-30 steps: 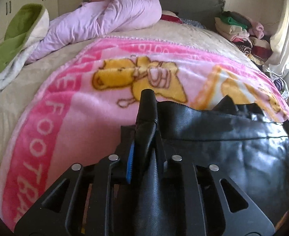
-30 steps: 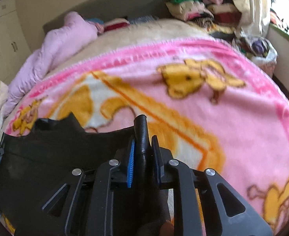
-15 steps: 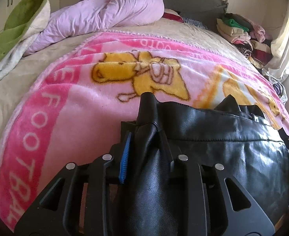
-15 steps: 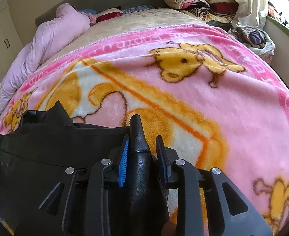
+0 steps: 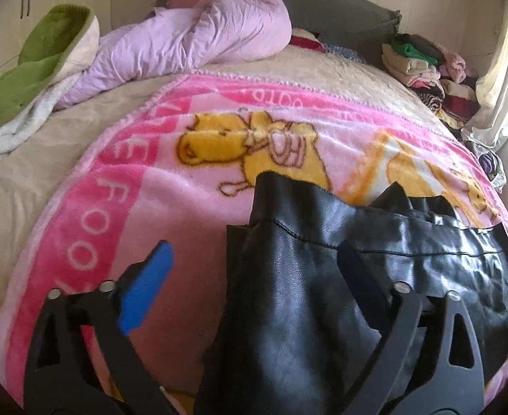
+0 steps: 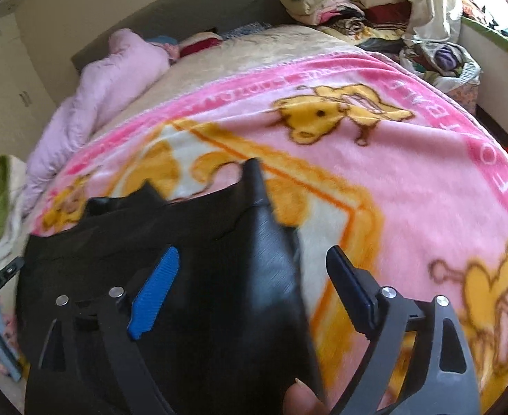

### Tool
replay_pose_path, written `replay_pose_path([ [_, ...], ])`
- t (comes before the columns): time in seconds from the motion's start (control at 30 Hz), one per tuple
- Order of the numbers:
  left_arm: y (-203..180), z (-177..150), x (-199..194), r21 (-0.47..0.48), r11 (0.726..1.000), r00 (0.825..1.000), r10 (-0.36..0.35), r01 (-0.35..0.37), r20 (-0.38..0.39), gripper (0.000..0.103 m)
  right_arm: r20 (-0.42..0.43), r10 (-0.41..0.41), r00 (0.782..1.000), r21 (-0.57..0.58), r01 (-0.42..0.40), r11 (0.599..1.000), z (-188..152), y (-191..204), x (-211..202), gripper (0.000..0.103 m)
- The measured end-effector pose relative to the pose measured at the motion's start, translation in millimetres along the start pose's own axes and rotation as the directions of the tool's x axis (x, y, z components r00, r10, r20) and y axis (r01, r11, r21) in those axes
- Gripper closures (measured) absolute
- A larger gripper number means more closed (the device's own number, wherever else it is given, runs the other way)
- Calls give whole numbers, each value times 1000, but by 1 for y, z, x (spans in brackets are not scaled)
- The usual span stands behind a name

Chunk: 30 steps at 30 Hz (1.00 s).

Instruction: Fold large clothes

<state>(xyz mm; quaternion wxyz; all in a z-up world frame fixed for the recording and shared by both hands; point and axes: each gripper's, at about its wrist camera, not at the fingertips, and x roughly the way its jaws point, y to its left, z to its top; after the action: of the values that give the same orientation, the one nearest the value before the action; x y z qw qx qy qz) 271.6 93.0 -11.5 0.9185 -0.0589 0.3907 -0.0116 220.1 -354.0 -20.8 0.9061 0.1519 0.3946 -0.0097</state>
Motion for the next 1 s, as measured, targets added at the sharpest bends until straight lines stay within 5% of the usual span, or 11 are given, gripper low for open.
replay_pose_path([
  [0.37,1,1,-38,5,1000,999,-6,6,45,9,57,68,996,-74,-64,995,-18,29,-59,9],
  [1.0,15,-32,-79,-30,999,999,-17,18,42,9,65,37,997,-55,-34,998,-47,19,-97,8],
])
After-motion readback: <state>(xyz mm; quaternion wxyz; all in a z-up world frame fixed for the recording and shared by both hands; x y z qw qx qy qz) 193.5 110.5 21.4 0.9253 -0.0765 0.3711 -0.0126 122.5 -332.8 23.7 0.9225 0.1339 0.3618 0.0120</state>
